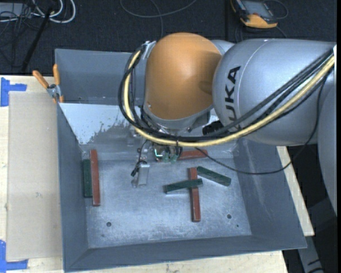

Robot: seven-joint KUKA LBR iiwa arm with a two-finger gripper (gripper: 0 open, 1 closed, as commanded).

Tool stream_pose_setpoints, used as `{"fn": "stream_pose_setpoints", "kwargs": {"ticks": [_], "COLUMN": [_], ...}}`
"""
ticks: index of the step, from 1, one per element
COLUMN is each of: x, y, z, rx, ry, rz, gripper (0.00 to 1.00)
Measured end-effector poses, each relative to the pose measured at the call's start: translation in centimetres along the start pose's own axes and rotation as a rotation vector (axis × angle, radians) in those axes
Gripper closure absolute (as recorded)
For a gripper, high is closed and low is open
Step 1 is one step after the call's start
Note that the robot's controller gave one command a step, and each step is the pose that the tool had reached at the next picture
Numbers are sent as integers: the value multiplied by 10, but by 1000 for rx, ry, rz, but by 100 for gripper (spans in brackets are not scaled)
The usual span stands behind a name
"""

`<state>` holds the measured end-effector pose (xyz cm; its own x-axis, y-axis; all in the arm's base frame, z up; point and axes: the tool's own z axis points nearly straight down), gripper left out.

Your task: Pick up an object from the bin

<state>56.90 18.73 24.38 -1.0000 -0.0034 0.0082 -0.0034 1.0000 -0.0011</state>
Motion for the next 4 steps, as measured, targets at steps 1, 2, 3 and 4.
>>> {"fn": "stream_pose_setpoints", "kwargs": {"ticks": [1,2,3,4], "x": [-27,-3,2,-8], "y": [-55,-119,-173,-155], "z": [101,173,175,148], "rx": [2,3,3,0], "ry": [-2,1,-6,-12], "rz": [-171,-272,-799,-719], "gripper": [0,0,0,0]}}
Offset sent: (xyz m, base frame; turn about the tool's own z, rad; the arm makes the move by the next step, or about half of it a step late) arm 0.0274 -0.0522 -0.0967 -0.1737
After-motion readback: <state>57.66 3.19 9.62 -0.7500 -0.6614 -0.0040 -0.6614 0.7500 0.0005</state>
